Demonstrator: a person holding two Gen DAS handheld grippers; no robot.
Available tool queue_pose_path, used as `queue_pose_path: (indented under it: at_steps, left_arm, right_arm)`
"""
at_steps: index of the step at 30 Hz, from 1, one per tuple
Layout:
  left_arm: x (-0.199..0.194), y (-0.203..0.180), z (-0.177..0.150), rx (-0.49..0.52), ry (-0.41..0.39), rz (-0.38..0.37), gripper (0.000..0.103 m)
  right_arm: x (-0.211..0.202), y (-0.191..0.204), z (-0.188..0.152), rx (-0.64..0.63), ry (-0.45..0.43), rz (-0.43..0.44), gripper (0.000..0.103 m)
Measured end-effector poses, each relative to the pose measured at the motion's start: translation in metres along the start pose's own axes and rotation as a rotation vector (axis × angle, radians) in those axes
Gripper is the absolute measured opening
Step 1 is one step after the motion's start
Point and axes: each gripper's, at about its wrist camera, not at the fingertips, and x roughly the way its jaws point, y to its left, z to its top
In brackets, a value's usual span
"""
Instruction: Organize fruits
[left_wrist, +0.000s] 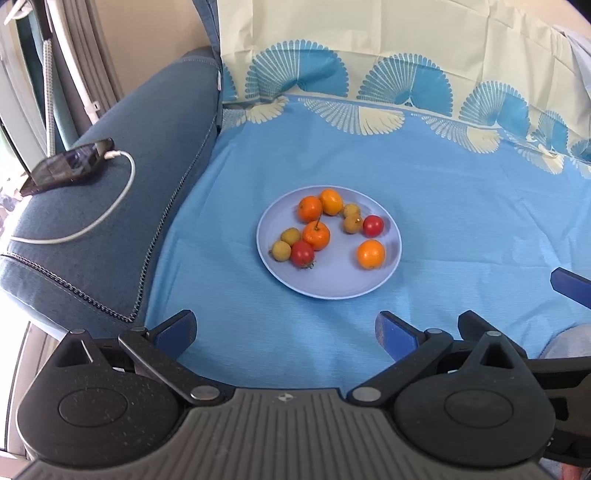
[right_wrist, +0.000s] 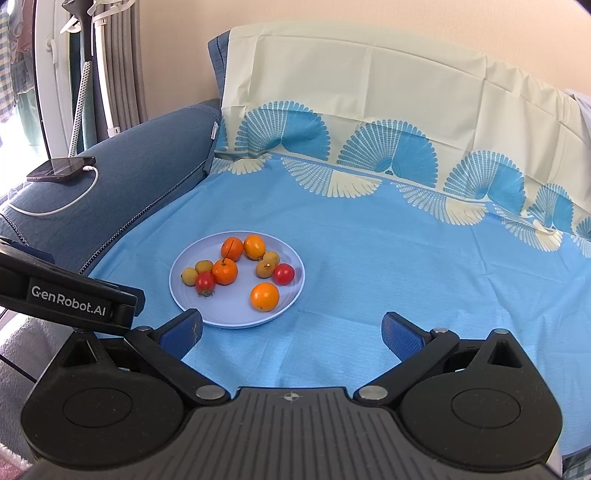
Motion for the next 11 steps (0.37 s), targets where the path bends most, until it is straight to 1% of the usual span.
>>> queue_pose_path:
  at_steps: [2,8,11]
  left_arm:
    - [0.0031,0.0012,0.0009,-0.006,0.017,-0.002,0.103]
    - [0.0074,-0.0005,0.0018,0.003,0.021,0.029,0.103]
    - [0.0098,-0.0003,0.0027,-0.001,0.039,0.048,0.103]
  right_arm:
    - [0.0009,-0.0004,0.0001,0.001,0.003,0.0,0.102]
    - [0.002,0.0001,0.001,0.006,0.004,-0.001,0.102]
    - [0.0032,-0.0004,0.001,0.007,0.006,-0.002,0.102]
